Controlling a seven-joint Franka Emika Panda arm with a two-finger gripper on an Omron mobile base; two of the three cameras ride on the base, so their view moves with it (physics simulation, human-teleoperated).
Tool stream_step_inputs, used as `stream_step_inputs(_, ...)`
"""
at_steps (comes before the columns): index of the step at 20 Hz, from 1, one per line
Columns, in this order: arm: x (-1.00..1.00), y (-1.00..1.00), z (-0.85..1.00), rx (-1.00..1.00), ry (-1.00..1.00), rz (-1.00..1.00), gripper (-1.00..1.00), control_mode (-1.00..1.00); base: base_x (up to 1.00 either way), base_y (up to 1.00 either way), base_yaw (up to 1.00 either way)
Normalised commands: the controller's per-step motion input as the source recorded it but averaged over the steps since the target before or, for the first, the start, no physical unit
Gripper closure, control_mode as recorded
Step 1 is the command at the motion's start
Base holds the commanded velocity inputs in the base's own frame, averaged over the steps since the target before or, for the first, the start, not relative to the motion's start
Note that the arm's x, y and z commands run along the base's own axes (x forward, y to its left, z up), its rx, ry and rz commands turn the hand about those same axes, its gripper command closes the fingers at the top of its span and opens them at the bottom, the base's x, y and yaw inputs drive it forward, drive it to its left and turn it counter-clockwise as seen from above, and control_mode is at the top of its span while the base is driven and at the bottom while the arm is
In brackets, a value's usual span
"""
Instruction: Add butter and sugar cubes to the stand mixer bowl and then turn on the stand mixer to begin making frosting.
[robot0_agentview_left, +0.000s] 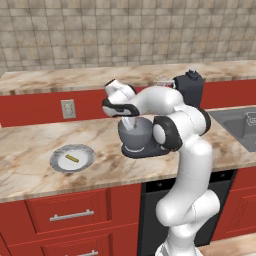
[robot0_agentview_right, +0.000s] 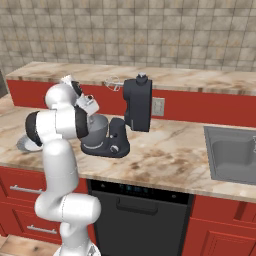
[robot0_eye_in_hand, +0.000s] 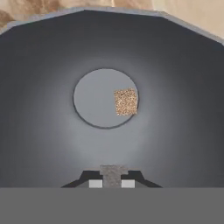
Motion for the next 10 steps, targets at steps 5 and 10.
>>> stream_step_inputs(5, 0.03, -0.14, -0.33, 0.00, 0.00, 0.01, 1.00, -1.00, 0.00, 0.00, 0.00)
stream_step_inputs(10, 0.06, -0.04, -0.36, 0.02, 0.00, 0.03, 1.00, -1.00, 0.00, 0.00, 0.00)
